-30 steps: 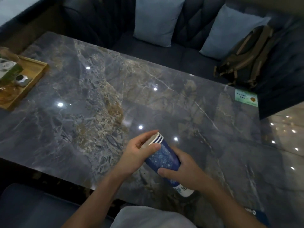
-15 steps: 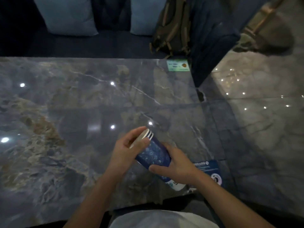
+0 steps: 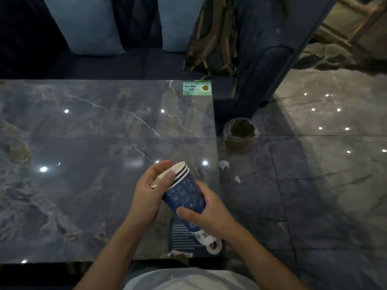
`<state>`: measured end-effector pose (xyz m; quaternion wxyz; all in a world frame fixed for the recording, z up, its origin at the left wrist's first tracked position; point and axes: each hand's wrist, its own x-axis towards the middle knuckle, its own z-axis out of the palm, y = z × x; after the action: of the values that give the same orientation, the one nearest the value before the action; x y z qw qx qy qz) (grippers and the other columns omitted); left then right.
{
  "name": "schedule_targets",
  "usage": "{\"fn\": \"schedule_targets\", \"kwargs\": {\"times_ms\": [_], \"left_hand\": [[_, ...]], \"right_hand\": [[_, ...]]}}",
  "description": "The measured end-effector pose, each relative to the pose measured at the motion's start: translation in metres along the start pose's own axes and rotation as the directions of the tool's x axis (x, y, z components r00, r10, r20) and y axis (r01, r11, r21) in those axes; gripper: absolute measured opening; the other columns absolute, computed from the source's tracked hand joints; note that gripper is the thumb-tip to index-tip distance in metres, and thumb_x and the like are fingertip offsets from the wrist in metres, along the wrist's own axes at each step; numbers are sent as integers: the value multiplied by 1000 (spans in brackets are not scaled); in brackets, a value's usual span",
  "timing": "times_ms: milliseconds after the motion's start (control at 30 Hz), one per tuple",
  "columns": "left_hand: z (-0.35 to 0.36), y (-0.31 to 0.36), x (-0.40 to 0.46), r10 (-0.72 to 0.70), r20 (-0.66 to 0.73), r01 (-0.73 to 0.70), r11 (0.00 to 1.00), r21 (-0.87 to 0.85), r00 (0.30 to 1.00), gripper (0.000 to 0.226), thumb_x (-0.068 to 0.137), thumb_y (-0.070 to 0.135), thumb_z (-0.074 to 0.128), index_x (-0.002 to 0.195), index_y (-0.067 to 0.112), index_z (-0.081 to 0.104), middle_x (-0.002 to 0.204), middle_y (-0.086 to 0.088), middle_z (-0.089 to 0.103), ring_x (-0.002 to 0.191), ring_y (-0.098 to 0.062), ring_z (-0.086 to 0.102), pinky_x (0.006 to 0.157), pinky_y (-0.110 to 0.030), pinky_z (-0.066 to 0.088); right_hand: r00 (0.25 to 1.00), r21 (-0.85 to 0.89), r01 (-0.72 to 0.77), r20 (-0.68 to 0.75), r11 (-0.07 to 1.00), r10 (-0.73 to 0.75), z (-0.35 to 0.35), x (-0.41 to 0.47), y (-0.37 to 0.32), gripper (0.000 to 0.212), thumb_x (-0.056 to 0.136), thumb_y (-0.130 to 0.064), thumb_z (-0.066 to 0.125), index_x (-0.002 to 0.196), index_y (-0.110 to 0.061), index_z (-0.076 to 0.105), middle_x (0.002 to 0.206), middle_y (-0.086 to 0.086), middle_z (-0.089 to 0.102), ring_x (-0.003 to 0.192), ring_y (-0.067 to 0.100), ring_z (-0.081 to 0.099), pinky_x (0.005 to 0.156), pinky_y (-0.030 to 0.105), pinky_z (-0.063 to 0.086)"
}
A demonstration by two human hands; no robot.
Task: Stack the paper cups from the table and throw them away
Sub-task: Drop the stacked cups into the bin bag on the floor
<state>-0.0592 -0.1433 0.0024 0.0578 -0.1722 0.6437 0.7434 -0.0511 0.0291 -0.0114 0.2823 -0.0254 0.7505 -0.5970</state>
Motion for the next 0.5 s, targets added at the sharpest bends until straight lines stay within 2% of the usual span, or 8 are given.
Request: {"fn": "schedule_targets", "kwargs": {"times_ms": [133, 233, 367, 433, 500], "left_hand": [[27, -3, -10, -9, 36, 9, 1000, -1, 999, 52, 67, 53, 75, 109, 23, 68, 108, -5, 73, 97, -19, 70, 81, -34, 55], [38, -1, -15, -13, 125, -1, 994, 108, 992, 49, 70, 49, 70, 115, 28, 67, 114, -1, 72, 101, -18, 70, 77, -25, 56], [36, -5, -13, -56, 222, 21, 988, 154, 973, 59, 69, 48, 73, 123, 30, 62, 116, -6, 71, 104, -20, 70, 79, -31, 57], [37, -11, -13, -59, 208, 36, 993, 116, 976, 58, 68, 48, 73, 122, 30, 63, 114, -8, 71, 102, -22, 70, 81, -34, 57], [41, -17, -10, -77, 135, 72, 996, 45, 988, 51, 67, 48, 72, 114, 30, 68, 111, -7, 74, 100, -22, 71, 83, -37, 56]], "right_hand": [[1000, -39, 12, 18, 999, -11, -34, -11, 5, 61, 70, -43, 82, 122, -36, 52, 112, -14, 68, 99, 1, 67, 81, 26, 59], [997, -67, 0, 73, 998, 5, -58, -18, 5, 63, 68, -42, 84, 122, -38, 52, 110, -14, 68, 98, 0, 67, 81, 25, 59], [987, -82, -26, 156, 996, 39, -75, -20, 6, 67, 67, -40, 85, 125, -35, 53, 115, -10, 67, 104, 7, 68, 89, 36, 59], [982, -106, -51, 175, 993, 69, -82, -25, 9, 66, 71, -38, 84, 128, -36, 51, 118, -12, 66, 107, 6, 66, 91, 32, 58], [987, -138, -67, 137, 988, 86, -94, -33, 13, 60, 74, -36, 82, 124, -43, 51, 117, -16, 64, 106, 0, 64, 91, 26, 56]]}}
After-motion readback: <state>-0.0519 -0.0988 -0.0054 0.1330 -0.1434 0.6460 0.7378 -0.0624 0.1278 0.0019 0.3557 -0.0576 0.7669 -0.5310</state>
